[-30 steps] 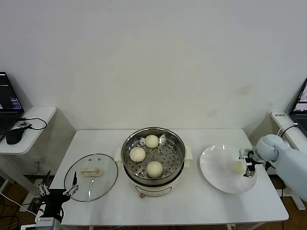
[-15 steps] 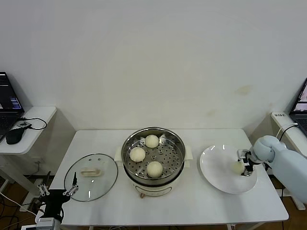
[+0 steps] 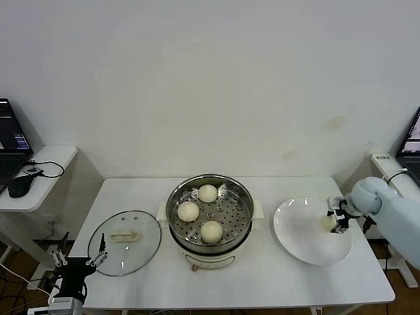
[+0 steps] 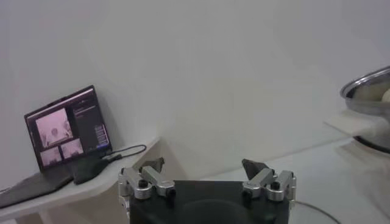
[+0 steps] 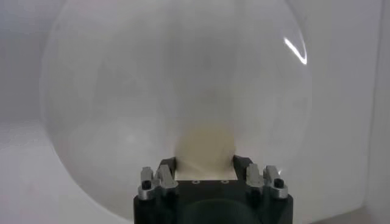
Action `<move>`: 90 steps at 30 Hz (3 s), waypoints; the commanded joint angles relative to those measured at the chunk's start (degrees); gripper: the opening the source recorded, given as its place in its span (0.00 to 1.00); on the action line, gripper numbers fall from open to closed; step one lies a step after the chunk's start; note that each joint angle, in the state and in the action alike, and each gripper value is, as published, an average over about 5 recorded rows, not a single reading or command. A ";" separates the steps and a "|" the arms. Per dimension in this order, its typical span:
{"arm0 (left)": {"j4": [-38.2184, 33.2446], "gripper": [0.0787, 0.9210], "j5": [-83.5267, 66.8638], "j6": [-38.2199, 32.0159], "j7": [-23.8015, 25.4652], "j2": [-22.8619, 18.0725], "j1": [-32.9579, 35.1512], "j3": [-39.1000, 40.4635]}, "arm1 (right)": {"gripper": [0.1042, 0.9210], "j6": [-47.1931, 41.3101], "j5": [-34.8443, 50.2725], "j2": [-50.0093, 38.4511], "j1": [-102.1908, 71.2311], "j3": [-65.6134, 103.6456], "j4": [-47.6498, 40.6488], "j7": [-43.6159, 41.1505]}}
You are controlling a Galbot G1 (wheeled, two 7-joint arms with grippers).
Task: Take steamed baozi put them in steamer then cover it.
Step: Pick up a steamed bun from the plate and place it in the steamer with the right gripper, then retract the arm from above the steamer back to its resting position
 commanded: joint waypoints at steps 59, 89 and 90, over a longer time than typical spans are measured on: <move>-0.18 0.88 -4.68 1.59 0.11 -0.53 -1.32 0.11 | 0.63 -29.23 38.65 22.06 33.69 -41.26 17.57 18.24; 2.84 0.88 -2.41 2.74 -0.48 0.50 -3.96 0.99 | 0.88 -11.80 54.52 -9.28 -15.23 11.74 43.53 57.18; 3.07 0.88 -2.01 2.79 -0.56 0.54 -4.13 1.10 | 0.88 -9.57 53.78 -9.03 -21.00 16.84 43.83 58.20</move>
